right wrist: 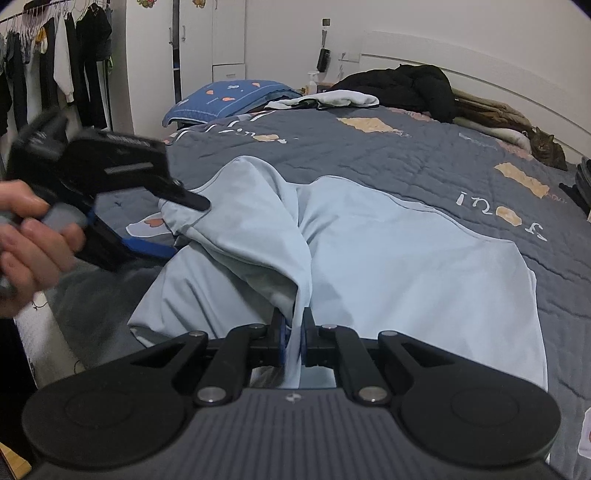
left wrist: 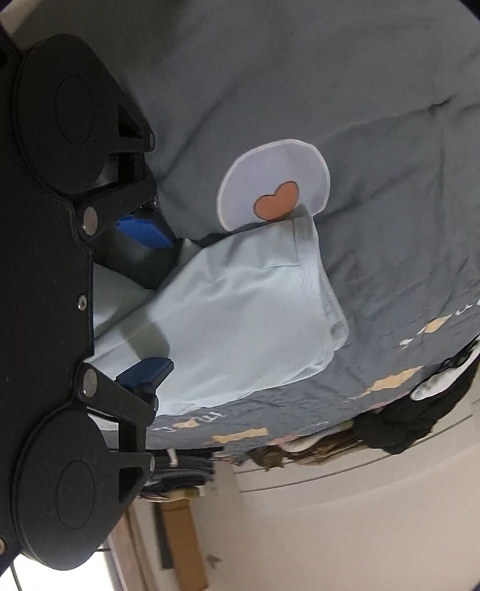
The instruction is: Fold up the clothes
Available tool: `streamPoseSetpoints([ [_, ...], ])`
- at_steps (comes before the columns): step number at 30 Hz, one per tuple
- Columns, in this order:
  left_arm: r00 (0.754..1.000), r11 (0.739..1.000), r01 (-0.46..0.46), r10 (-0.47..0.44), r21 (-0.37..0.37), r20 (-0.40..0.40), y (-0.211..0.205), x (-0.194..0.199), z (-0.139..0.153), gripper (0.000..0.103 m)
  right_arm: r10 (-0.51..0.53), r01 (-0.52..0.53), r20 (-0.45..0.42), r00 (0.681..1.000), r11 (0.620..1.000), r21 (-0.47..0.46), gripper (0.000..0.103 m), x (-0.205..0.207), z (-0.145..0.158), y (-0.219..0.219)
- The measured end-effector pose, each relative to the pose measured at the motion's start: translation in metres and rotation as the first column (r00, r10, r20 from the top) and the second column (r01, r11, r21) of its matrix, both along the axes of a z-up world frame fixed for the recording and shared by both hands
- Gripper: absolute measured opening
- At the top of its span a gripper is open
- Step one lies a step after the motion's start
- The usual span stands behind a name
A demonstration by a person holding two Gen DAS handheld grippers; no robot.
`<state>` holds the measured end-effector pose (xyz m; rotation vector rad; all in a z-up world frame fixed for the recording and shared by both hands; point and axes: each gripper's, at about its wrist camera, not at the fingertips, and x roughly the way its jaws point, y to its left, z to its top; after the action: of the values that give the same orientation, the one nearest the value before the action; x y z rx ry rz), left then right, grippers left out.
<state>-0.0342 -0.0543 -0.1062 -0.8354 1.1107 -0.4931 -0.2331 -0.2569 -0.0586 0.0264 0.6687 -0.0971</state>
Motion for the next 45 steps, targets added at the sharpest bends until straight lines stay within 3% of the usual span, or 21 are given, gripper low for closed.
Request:
streamPoseSetpoints([
  [4,0.999,0.999,-0.04,0.04,-0.02,0.022,-0.002,0.006,-0.001,0.051,-0.002,0.002,0.003,1.0,1.0,0.026,0.007,0.0,0.001,-0.004],
  [6,0.999,0.998,-0.048,0.048,-0.039,0.008,-0.002,0.011,-0.004,0.038,-0.006,0.006,0.005,1.0,0.999,0.042,0.007,0.0,0.001,-0.005],
  [8,0.998,0.997,-0.062,0.063,-0.036,0.015,-0.002,0.013,-0.005,0.017,-0.005,0.005,0.006,1.0,0.999,0.053,0.007,0.001,0.001,-0.004],
  [10,0.995,0.997,-0.079,0.079,-0.002,0.06,-0.001,0.012,0.001,0.01,-0.006,0.005,0.011,1.0,0.998,0.063,0.007,0.0,0.002,-0.004],
  [14,0.981,0.994,-0.058,0.04,0.092,0.19,-0.01,0.013,0.035,0.004,-0.016,0.009,0.042,0.999,0.989,0.15,0.007,-0.003,0.011,-0.01],
  [18,0.949,0.99,0.016,-0.059,0.14,0.309,-0.037,0.024,0.084,0.003,-0.059,0.035,0.081,0.995,0.962,0.271,0.007,-0.009,0.023,-0.021],
  [24,0.857,0.951,0.163,-0.268,0.262,0.44,-0.122,0.028,0.146,0.002,-0.19,0.09,0.142,0.972,0.85,0.519,0.007,-0.035,0.039,-0.057],
  [28,0.785,0.905,0.272,-0.406,0.328,0.468,-0.194,0.009,0.158,0.002,-0.285,0.115,0.177,0.942,0.77,0.628,0.006,-0.063,0.047,-0.084],
  [31,0.721,0.852,0.361,-0.513,0.38,0.465,-0.247,-0.014,0.153,0.002,-0.362,0.14,0.19,0.913,0.713,0.687,0.006,-0.088,0.05,-0.105],
  [34,0.658,0.793,0.44,-0.604,0.422,0.449,-0.296,-0.037,0.137,0.002,-0.428,0.18,0.183,0.885,0.677,0.714,0.006,-0.114,0.05,-0.124],
  [37,0.61,0.734,0.507,-0.675,0.451,0.415,-0.335,-0.058,0.112,0.002,-0.488,0.239,0.156,0.859,0.65,0.722,0.006,-0.138,0.045,-0.141],
  [39,0.573,0.676,0.558,-0.734,0.481,0.365,-0.358,-0.067,0.091,0.003,-0.524,0.289,0.123,0.843,0.633,0.718,0.006,-0.15,0.039,-0.152],
  [41,0.547,0.612,0.587,-0.782,0.529,0.298,-0.373,-0.077,0.071,0.004,-0.54,0.365,0.058,0.84,0.64,0.676,0.006,-0.155,0.03,-0.162],
  [43,0.541,0.599,0.585,-0.79,0.546,0.288,-0.368,-0.084,0.06,0.007,-0.566,0.46,-0.042,0.823,0.622,0.633,0.006,-0.154,0.013,-0.17],
  [45,0.541,0.613,0.58,-0.782,0.536,0.31,-0.345,-0.086,0.06,0.019,-0.563,0.509,-0.11,0.819,0.625,0.591,0.006,-0.15,0.001,-0.175],
])
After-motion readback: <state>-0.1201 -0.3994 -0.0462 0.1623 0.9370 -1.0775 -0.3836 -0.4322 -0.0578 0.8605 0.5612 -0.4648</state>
